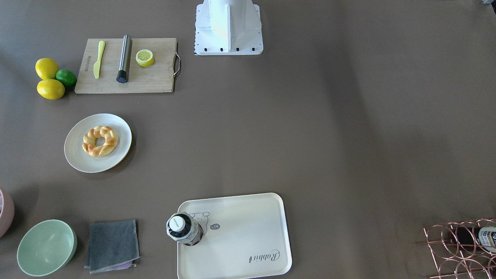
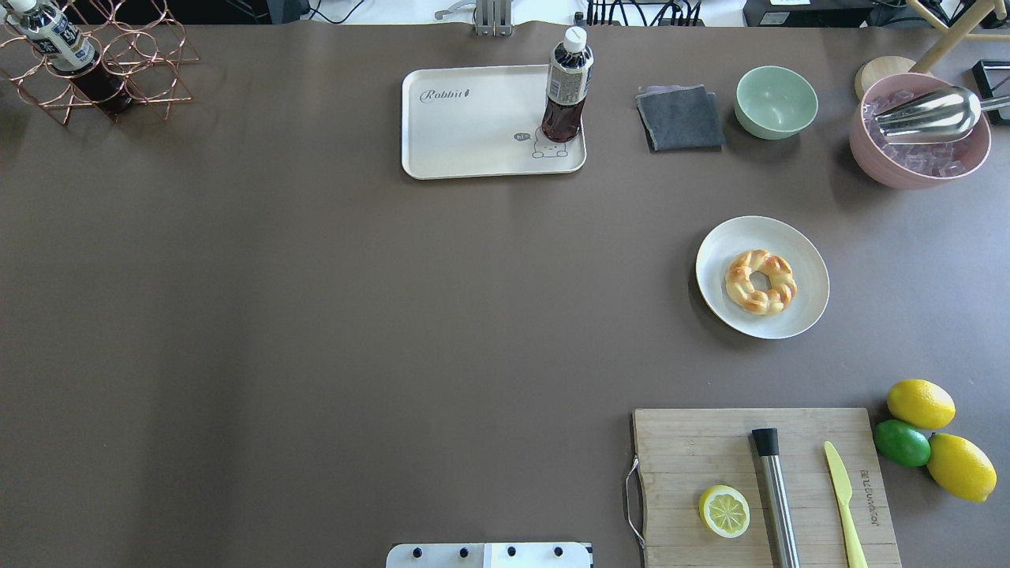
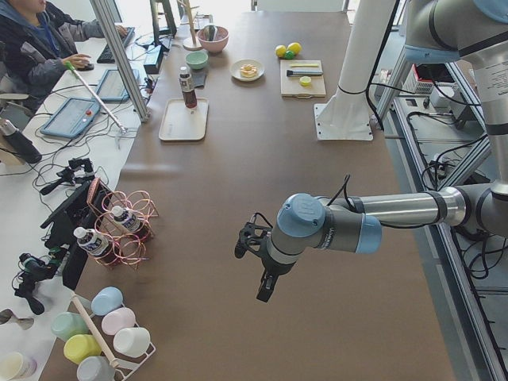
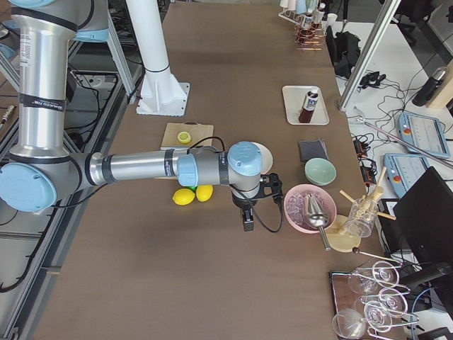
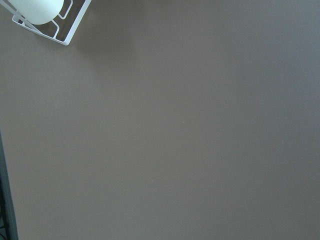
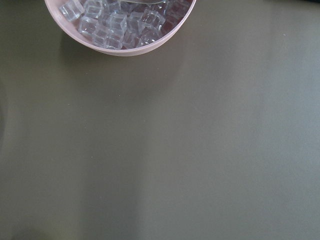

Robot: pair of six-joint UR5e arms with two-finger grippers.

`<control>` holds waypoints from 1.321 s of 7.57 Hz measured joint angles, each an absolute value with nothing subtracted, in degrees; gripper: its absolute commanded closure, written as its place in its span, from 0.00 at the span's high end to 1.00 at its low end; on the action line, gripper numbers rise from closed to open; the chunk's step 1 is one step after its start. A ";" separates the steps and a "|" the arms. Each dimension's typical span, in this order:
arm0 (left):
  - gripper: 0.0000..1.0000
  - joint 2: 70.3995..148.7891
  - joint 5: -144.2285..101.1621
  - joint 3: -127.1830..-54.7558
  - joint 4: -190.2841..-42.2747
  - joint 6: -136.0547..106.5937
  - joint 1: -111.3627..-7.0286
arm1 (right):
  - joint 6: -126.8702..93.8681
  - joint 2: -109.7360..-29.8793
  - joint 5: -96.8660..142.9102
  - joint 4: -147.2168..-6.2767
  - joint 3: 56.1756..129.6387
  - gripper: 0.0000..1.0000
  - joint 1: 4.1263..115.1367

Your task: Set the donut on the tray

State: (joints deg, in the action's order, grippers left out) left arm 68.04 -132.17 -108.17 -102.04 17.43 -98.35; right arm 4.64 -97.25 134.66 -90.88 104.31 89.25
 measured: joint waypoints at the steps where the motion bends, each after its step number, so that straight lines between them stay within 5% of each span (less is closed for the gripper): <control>1: 0.98 68.01 -132.15 -108.20 -102.04 17.39 -98.35 | 4.65 -97.48 134.69 -90.88 104.41 1.00 89.30; 10: 0.97 67.24 -132.51 -108.05 -101.73 17.15 -98.37 | 4.42 -99.44 134.61 -90.86 105.76 1.00 90.02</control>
State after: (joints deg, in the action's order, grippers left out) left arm 67.24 -132.51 -108.05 -101.73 17.15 -98.37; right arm 4.42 -99.44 134.61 -90.86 105.76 90.02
